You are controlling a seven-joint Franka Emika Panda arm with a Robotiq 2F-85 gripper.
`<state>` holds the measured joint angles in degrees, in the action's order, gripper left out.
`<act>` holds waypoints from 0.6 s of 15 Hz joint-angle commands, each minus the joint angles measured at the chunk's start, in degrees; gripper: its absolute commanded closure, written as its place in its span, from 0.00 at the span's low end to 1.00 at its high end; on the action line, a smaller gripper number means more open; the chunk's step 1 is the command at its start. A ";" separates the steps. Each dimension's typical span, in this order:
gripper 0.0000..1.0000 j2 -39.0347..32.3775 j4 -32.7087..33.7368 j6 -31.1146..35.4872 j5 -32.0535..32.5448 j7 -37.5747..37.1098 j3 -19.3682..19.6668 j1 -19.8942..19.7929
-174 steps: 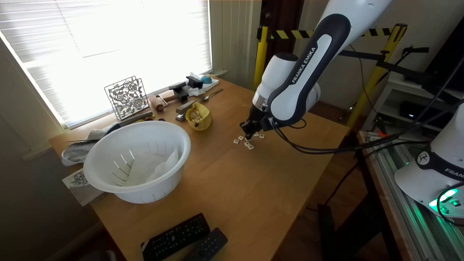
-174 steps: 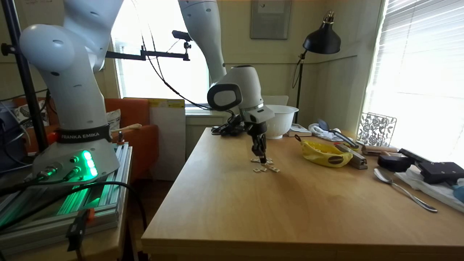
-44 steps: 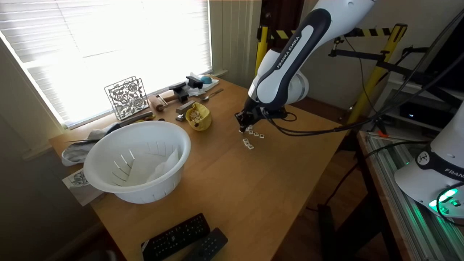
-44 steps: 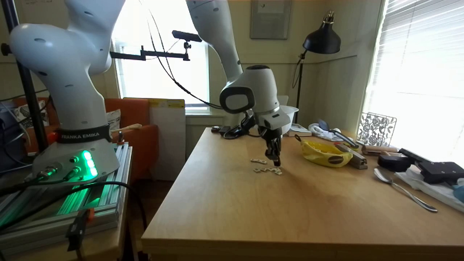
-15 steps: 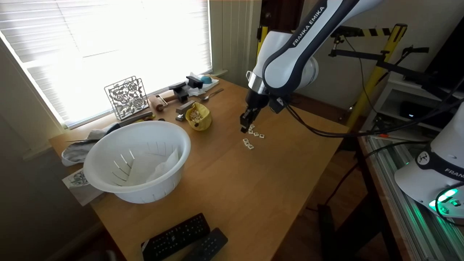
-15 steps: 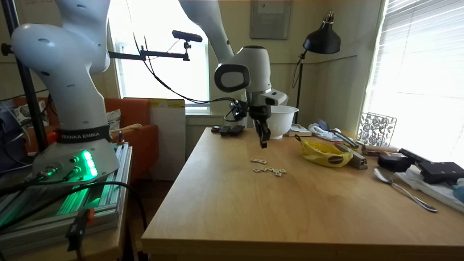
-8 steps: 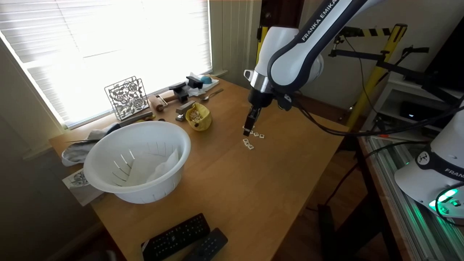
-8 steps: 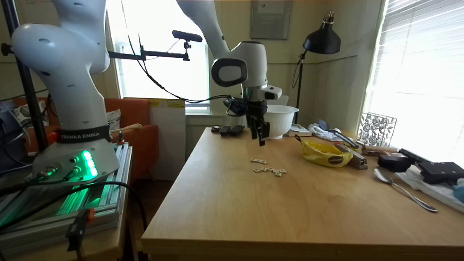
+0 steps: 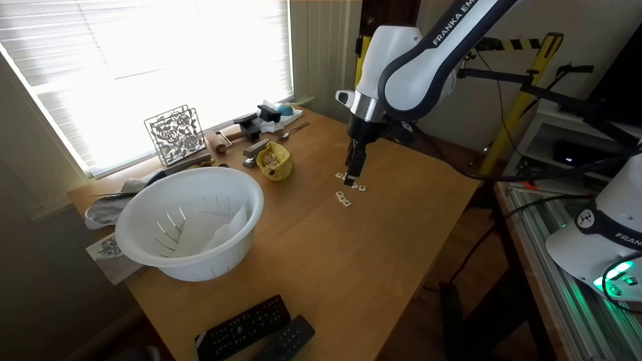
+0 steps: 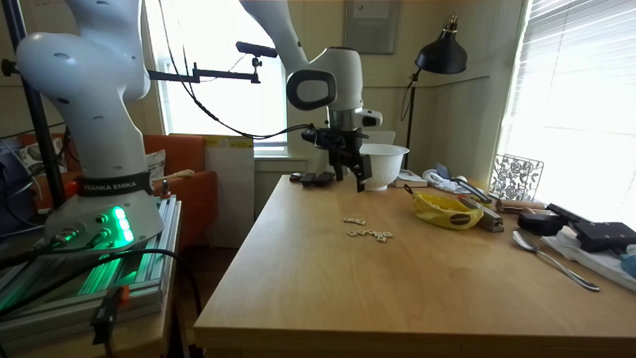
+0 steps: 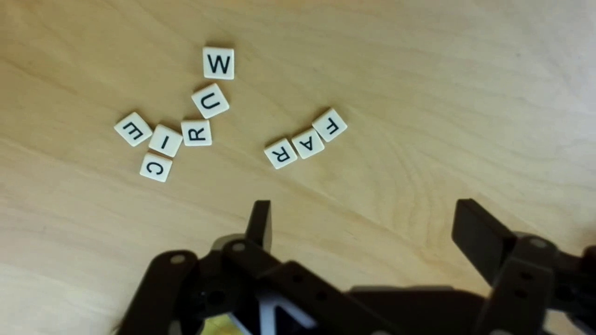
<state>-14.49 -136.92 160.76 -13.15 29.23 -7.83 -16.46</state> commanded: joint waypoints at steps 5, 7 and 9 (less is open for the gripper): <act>0.00 5.07 -3.23 -2.10 2.96 5.47 1.82 2.02; 0.00 5.93 -3.80 -2.21 3.42 6.35 2.41 2.64; 0.00 6.95 -4.39 -2.73 3.69 7.20 2.98 3.19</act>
<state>-10.88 -139.16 159.89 -11.10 35.29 -6.47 -14.68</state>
